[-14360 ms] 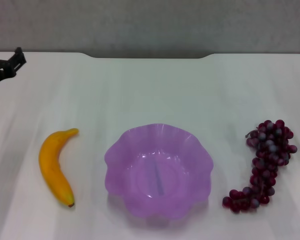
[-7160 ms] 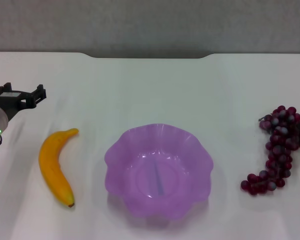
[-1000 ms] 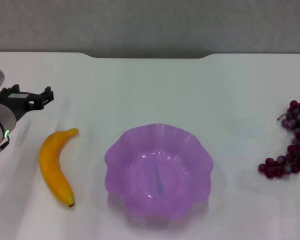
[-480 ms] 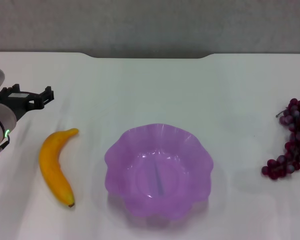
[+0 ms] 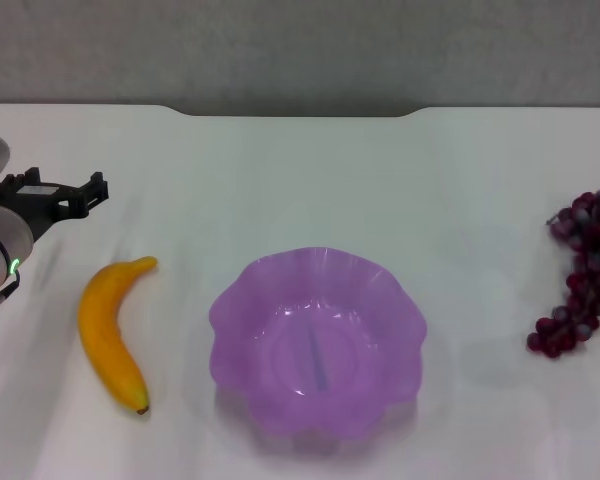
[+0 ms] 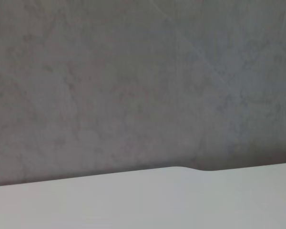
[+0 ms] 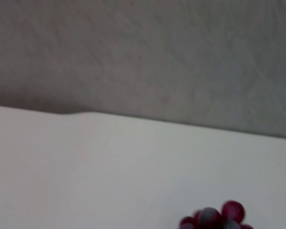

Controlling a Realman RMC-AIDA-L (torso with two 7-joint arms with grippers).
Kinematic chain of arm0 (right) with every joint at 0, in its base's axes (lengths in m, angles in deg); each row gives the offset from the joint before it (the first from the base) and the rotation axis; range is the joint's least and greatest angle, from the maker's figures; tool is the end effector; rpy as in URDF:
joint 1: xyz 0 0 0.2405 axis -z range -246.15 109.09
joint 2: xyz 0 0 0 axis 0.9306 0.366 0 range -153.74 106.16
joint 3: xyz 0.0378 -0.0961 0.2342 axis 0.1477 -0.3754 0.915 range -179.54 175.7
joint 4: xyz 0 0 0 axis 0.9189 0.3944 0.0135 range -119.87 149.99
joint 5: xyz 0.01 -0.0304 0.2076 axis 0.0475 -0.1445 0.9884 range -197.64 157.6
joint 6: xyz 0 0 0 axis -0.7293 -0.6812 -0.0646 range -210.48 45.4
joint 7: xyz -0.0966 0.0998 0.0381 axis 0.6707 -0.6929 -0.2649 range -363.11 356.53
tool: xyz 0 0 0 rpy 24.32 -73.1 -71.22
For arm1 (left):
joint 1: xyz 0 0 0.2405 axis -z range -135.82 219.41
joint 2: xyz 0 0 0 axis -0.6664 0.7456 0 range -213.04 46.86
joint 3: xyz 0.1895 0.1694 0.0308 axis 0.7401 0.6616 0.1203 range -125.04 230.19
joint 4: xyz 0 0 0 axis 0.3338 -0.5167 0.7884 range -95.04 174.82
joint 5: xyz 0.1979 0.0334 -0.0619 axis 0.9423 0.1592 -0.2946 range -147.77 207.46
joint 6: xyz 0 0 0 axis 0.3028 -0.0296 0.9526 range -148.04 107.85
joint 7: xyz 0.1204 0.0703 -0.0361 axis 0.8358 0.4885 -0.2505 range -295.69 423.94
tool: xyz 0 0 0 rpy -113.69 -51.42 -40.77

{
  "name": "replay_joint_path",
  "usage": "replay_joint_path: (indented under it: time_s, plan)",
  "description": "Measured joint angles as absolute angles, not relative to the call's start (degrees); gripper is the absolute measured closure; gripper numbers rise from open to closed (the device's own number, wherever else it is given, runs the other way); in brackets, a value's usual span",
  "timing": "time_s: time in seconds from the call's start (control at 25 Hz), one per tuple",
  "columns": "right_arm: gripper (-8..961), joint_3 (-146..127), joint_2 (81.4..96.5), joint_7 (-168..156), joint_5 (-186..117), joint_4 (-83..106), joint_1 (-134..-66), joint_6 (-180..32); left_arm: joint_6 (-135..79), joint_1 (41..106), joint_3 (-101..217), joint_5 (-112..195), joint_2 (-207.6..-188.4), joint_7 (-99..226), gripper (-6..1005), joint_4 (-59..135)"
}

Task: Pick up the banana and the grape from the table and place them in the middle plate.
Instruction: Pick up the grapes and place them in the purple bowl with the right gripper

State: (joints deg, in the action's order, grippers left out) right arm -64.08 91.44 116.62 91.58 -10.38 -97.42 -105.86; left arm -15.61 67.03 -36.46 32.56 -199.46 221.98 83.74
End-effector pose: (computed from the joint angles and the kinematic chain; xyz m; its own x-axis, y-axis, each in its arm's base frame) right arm 0.3690 0.3995 0.0312 0.7332 -0.4554 -0.5050 -0.6243 -0.1564 -0.7653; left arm -0.2981 0.4202 0.0127 0.7109 0.3650 0.6011 0.6700 -0.0919 -0.7366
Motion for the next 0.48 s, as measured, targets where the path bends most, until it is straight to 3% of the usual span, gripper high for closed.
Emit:
replay_joint_path:
  time_s: [0.48]
  plan:
    - [804, -63.1, 91.34, 117.4, 91.6, -14.1, -98.3, -114.9, -15.6, 67.0, -36.5, 32.6, -199.45, 222.0, 201, 83.7]
